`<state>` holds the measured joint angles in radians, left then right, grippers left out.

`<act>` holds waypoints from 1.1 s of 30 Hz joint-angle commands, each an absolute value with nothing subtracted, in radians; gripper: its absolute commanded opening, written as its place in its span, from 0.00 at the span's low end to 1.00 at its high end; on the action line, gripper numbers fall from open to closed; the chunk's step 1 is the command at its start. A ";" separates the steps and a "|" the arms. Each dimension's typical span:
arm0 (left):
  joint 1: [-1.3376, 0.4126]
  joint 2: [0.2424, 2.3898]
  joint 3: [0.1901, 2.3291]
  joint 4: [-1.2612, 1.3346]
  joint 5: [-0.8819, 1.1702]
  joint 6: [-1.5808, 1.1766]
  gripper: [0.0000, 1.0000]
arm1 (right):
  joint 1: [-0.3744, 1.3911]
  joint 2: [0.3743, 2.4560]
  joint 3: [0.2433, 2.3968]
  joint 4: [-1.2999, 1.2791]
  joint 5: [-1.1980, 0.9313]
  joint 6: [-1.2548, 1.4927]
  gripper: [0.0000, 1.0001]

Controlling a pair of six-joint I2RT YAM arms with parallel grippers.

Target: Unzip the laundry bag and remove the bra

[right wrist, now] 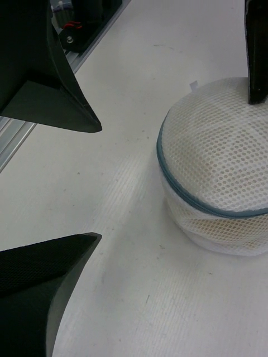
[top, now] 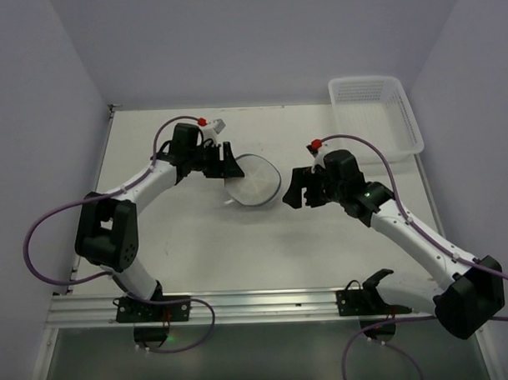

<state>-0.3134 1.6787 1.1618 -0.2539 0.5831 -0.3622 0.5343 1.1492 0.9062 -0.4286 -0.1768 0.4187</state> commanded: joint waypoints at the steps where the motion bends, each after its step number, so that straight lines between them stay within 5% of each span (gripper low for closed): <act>1: -0.308 1.648 1.111 -0.148 0.706 -0.406 0.61 | 0.534 1.094 0.888 -0.350 -0.209 0.391 0.75; 3: -0.308 1.615 1.065 -0.098 0.701 -0.490 0.54 | 0.543 1.080 0.868 -0.309 -0.218 0.406 0.74; 5: -0.324 1.567 0.970 0.003 0.674 -0.617 0.31 | 0.634 1.086 0.856 -0.246 -0.169 0.443 0.70; 6: -0.324 1.551 0.969 0.003 0.673 -0.649 0.31 | 0.635 1.086 0.856 -0.245 -0.169 0.443 0.70; 7: -0.330 1.536 0.953 0.043 0.632 -0.679 0.19 | 0.664 1.109 0.874 -0.241 -0.132 0.445 0.69; 11: -0.411 1.445 0.868 0.087 0.480 -0.851 0.00 | 0.788 1.182 0.917 -0.210 -0.017 0.546 0.60; 22: -0.578 1.295 0.730 0.137 0.066 -1.199 0.00 | 0.905 1.319 1.011 -0.255 0.182 0.794 0.40; 33: -0.626 1.269 0.722 0.117 -0.072 -1.264 0.00 | 0.940 1.358 1.006 -0.385 0.256 0.922 0.49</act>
